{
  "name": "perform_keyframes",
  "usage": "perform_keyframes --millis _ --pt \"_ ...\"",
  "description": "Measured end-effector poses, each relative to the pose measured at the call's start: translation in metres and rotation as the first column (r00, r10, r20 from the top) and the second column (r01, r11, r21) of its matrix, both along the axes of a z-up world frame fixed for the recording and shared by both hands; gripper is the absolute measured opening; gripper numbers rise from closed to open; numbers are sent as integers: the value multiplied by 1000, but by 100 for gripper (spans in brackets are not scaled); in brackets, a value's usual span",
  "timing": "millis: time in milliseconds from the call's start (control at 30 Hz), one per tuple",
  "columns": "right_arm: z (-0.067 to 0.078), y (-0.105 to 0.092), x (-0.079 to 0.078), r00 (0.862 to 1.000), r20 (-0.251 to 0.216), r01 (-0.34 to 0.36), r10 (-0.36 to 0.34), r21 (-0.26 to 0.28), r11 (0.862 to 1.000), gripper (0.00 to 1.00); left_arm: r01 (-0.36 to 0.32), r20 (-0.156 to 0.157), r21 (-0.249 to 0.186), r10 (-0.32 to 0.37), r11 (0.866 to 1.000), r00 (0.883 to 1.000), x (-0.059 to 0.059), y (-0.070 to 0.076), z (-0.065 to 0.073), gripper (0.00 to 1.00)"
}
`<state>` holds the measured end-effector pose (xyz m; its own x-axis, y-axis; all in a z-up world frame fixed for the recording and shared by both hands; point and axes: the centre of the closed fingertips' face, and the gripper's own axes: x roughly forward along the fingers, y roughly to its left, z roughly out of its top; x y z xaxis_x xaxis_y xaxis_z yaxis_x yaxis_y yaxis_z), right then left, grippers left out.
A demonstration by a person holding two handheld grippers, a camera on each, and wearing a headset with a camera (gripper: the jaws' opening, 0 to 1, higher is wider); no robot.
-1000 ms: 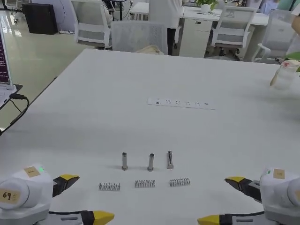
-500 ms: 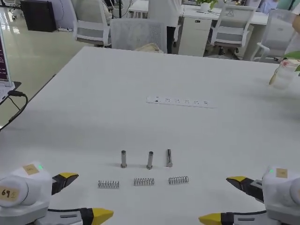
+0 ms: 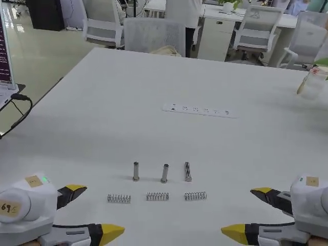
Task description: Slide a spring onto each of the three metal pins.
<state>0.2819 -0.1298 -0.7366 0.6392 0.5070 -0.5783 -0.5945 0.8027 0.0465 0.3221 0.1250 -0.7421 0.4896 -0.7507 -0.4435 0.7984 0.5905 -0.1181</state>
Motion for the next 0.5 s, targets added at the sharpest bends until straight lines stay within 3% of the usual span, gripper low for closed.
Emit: perform_keyframes --millis 233,500 --pt "14 3 21 1000 11 -20 20 -21 1000 73 3 11 -3 -3 1000 1000 0 -1 3 79" --pt "17 10 46 999 -6 -34 33 -46 998 67 -2 17 -7 2 1000 1000 -1 0 6 78"
